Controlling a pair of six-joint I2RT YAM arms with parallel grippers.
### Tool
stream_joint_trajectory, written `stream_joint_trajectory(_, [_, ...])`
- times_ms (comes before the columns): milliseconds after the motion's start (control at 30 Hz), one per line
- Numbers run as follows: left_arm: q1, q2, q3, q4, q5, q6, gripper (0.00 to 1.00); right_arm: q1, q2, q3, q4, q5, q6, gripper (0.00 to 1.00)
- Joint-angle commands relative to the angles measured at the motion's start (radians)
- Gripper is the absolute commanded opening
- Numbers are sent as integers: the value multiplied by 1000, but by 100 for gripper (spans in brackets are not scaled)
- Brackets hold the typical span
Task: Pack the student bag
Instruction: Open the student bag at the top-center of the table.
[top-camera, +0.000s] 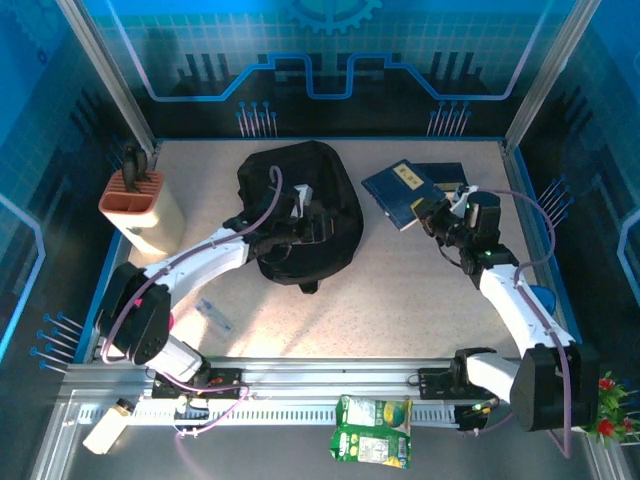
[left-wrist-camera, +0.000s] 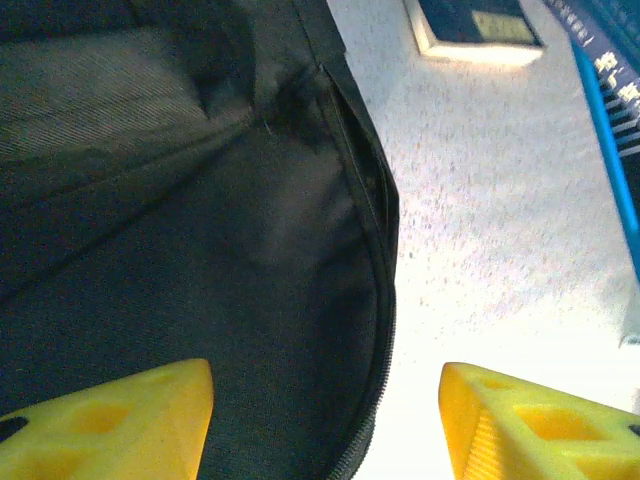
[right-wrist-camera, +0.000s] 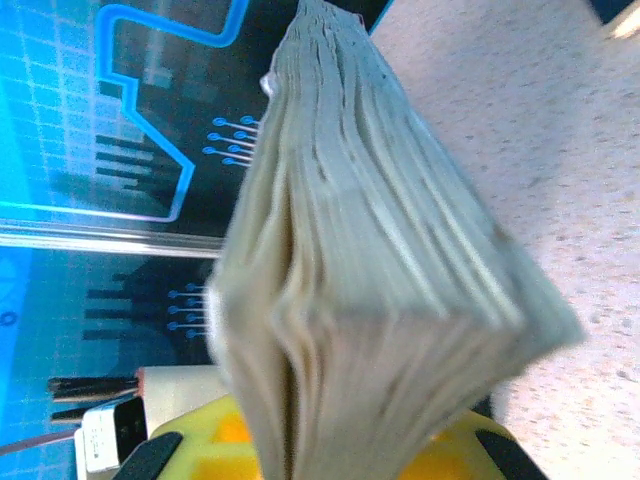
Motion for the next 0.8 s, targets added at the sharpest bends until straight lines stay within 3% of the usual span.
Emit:
stream_joint_trajectory(0, [-40, 60, 49, -38, 53, 78, 60, -31, -43, -5, -81, 20, -77, 0])
stream_joint_trajectory(200, [-75, 156, 110, -83, 92, 141, 53, -54, -49, -15, -96, -2, -79, 0])
stream_joint_trajectory(533, [-75, 255, 230, -244, 111, 406, 38, -59, -57, -8, -132, 6, -113, 0])
stream_joint_trajectory(767, [-74, 319, 297, -288, 135, 460, 37, -59, -50, -5, -142, 7, -117, 0])
